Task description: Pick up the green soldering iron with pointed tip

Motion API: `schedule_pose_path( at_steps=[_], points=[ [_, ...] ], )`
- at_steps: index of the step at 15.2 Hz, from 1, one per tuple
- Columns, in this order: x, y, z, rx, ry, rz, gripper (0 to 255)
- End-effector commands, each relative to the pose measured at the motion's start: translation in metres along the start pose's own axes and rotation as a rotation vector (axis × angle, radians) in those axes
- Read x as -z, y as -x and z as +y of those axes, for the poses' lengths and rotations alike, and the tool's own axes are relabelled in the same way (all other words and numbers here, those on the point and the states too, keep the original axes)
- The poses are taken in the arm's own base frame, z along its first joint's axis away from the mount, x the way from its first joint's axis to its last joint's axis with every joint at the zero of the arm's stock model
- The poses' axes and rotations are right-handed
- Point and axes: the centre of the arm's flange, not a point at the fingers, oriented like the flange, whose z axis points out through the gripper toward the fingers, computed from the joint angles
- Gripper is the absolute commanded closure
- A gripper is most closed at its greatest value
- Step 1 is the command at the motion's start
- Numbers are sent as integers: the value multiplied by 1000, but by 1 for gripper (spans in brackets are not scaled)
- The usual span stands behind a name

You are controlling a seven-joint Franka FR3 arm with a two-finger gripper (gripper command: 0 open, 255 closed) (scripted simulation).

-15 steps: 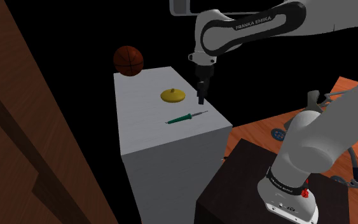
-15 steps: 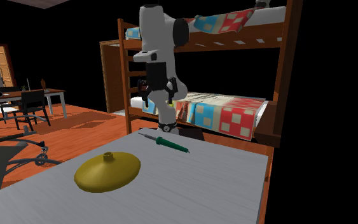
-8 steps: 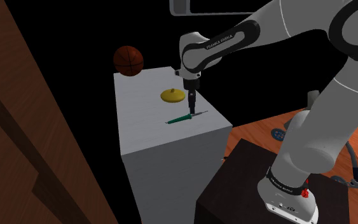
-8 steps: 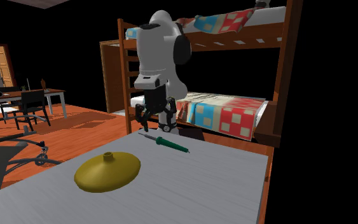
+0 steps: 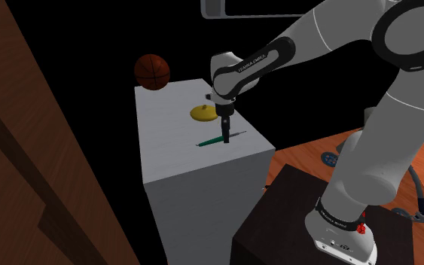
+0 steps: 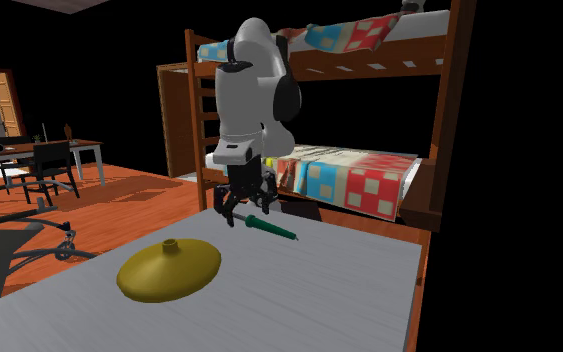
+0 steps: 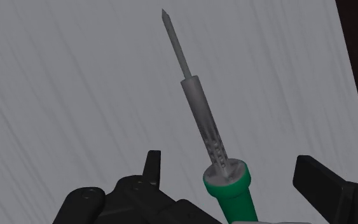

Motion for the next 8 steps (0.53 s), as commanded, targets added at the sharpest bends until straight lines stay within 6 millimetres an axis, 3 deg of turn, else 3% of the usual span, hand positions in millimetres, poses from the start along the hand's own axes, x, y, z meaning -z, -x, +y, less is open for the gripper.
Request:
schedule_pose_path(
  at_steps=[1, 2, 8],
  points=[
    [-4, 0, 0, 0, 0, 0, 0],
    [-3, -1, 1, 0, 0, 0, 255],
    [-3, -1, 1, 0, 0, 0, 255]
  ],
)
